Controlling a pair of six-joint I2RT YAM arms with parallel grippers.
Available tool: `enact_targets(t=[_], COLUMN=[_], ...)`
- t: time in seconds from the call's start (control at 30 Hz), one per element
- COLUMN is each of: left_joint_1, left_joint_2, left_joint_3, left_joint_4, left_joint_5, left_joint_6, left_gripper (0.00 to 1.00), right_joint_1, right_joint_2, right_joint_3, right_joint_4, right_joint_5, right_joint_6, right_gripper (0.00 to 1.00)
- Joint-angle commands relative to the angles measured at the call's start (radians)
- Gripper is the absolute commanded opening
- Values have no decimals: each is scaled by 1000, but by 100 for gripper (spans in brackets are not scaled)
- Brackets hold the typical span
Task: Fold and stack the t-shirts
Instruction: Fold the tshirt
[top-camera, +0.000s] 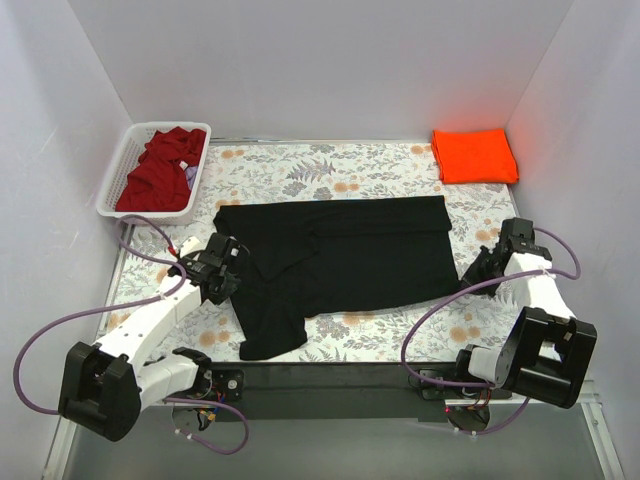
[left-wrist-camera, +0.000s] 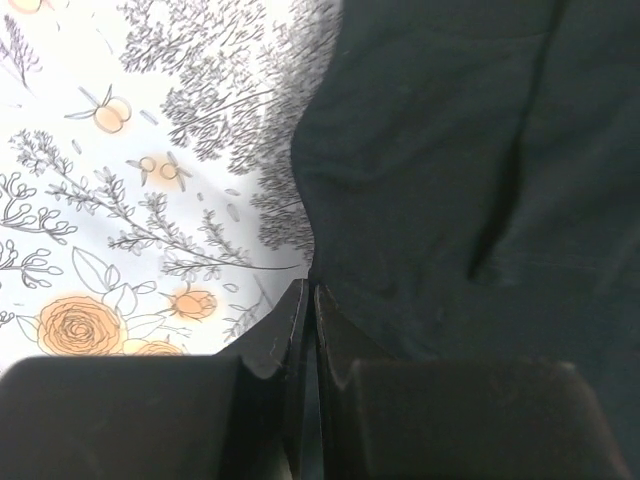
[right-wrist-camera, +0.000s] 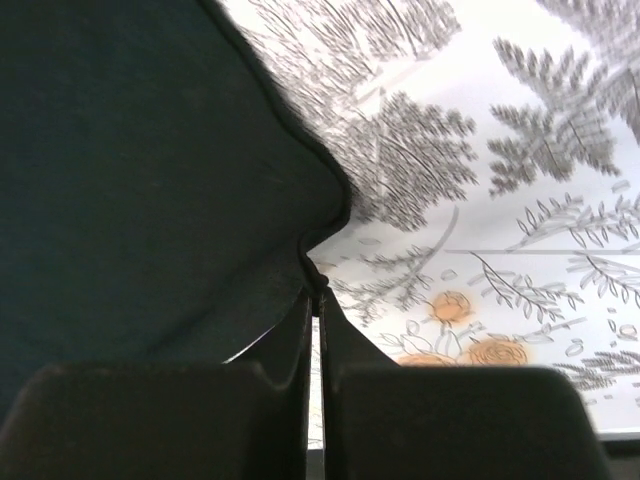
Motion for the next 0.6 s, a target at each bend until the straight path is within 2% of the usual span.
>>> enact_targets(t=[0.0, 0.3, 0.57], left_joint_1=[13, 54, 221], left_joint_2=[1, 50, 129], left_joint_3=[58, 130, 196], left_joint_4=[-34, -30, 67], left_joint_5=[-33, -29, 34], left_joint_6=[15, 84, 213], left_gripper=[0, 0, 0], right_joint_1=[-7, -7, -5], right_joint_2=[19, 57, 131], right_joint_3=[71, 87, 167], right_joint_4=[34, 94, 133], right_joint_5=[-51, -97, -103], right_joint_6=[-2, -11, -5], right_gripper=[1, 1, 1])
